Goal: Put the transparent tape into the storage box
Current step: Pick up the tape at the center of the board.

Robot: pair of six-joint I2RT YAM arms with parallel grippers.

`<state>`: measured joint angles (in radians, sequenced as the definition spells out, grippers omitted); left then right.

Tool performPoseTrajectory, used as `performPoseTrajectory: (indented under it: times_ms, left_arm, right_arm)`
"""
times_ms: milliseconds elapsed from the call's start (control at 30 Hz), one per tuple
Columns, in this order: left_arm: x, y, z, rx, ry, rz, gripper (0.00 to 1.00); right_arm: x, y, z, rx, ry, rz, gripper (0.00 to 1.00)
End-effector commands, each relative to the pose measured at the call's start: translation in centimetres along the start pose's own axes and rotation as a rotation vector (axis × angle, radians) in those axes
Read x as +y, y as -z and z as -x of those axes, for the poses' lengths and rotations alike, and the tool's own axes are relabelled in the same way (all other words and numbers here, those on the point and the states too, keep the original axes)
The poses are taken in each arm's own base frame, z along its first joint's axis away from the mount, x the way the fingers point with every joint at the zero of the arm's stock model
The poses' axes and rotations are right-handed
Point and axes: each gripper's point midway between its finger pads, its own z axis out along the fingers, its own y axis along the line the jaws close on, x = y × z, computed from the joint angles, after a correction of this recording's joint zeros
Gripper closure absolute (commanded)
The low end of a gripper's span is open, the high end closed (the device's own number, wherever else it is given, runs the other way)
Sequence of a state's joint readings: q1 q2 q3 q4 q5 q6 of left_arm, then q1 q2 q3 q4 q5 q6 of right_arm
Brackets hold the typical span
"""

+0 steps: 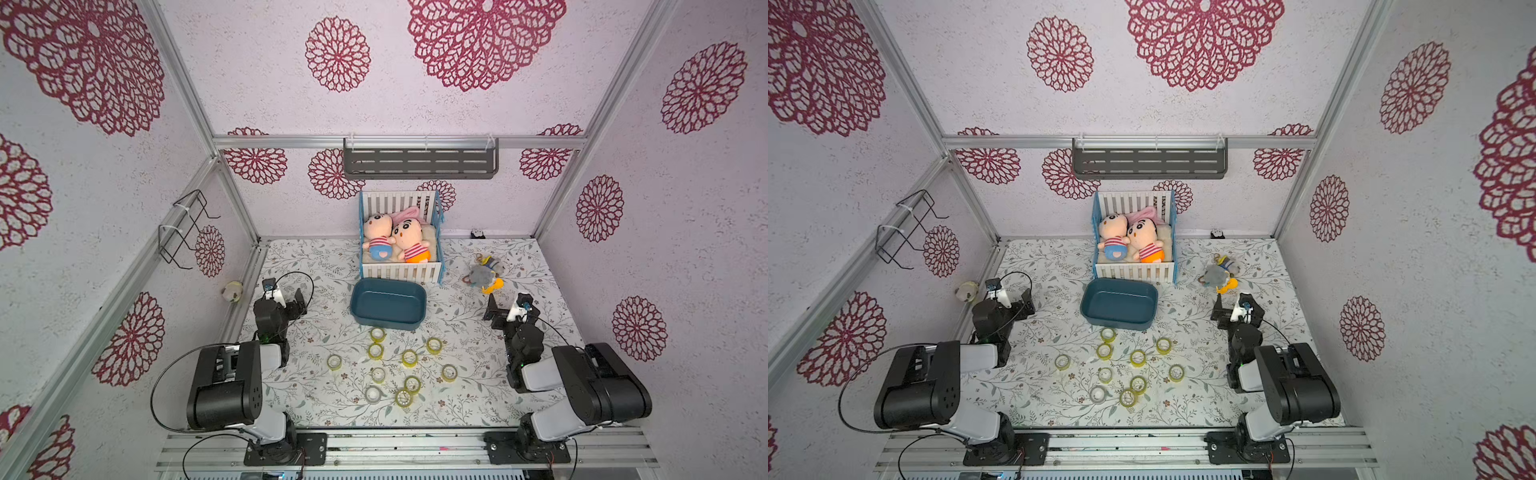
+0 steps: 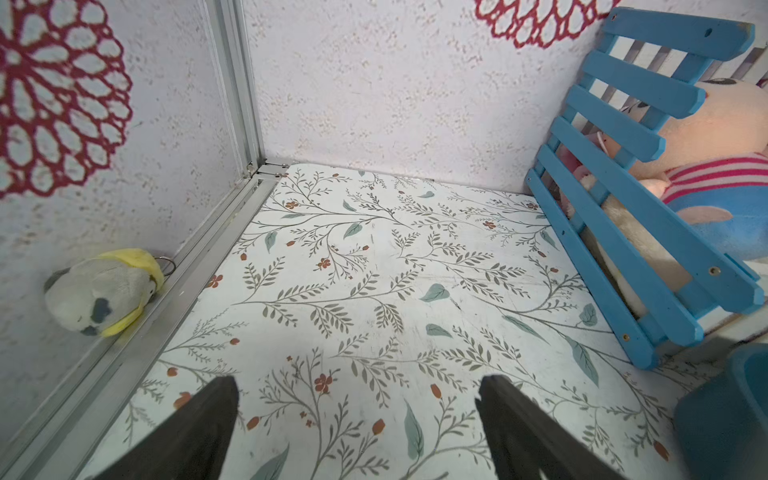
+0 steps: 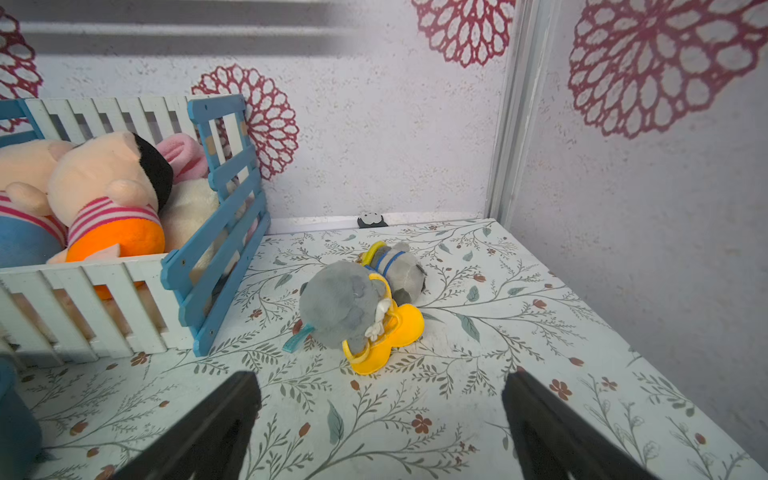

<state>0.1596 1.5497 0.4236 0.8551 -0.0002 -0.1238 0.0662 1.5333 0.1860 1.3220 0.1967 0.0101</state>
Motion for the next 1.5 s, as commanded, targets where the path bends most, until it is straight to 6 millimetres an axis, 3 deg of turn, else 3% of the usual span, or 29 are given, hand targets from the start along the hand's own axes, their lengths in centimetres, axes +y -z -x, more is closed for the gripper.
performPoseTrajectory:
  times_ms: [0, 700, 867, 933, 1033, 1167, 1300, 1467]
  left_arm:
    - [-0.1, 0.1, 0.3, -0.018, -0.009, -0.010, 0.03]
    - [0.9, 0.0, 0.4, -0.015, 0.014, 0.051, 0.03]
    - [1.4, 0.6, 3.4, 0.053, 0.037, 0.097, 0.03]
    - [1.8, 1.1, 5.6, 0.046, 0.052, 0.126, 0.03]
    - [3.1, 2.5, 7.1, 0.046, 0.112, 0.211, 0.03]
    - [6.3, 5.2, 6.9, 0.086, 0.325, 0.407, 0.03]
    - [4.6, 6.4, 6.6, 0.194, 0.478, 0.312, 0.03]
    - [3.2, 9.1, 5.6, 0.384, 0.552, 0.318, 0.03]
  right_arm:
    - [-0.1, -0.2, 1.3, -0.048, -0.012, -0.016, 0.01]
    - [-0.1, -0.2, 1.3, -0.048, -0.014, -0.016, 0.01]
    - [-1.1, -1.0, 2.0, -0.005, -0.028, -0.084, 0.01]
    - [-1.5, -2.2, 2.4, 0.076, -0.043, -0.131, 0.01]
    - [-2.2, -3.1, 2.4, 0.192, -0.102, -0.196, 0.01]
    - [-2.7, -1.7, 1.4, 0.315, -0.201, -0.246, 0.01]
    - [-1.1, 0.1, 1.6, 0.426, -0.274, -0.161, 0.01]
    - [-0.2, 3.3, 0.2, 0.623, -0.325, -0.134, 0.01]
